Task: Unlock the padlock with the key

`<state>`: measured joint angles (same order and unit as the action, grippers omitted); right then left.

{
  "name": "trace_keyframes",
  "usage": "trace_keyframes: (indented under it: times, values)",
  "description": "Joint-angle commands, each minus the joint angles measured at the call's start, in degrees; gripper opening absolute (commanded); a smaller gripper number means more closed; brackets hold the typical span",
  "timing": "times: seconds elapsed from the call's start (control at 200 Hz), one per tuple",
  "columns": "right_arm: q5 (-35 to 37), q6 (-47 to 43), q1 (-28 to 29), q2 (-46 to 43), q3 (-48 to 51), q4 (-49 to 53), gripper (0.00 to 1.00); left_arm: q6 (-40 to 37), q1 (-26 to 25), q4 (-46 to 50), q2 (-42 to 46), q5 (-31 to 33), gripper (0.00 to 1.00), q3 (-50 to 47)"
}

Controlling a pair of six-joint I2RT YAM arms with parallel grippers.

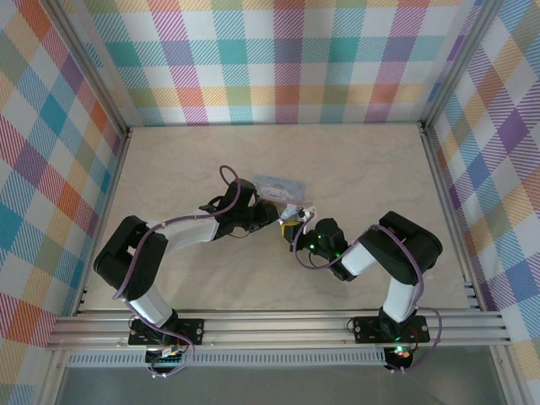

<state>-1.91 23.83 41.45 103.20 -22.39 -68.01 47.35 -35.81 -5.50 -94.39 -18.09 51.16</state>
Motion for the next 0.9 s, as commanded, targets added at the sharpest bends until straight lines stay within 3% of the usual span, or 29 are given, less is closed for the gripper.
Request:
trace_keyframes:
  times: [0.0, 0.9]
  values:
    - [2.67, -2.29, 0.30, 1.62, 0.00, -6.94, 0.00, 0.20, -0.57, 0.21, 2.72, -1.96, 0.12, 0.39]
    - [1.79, -7.65, -0.67, 7.68, -7.46, -11.73, 0.00, -0.59, -0.64, 0.84, 2.26, -2.56, 0.11, 0.07]
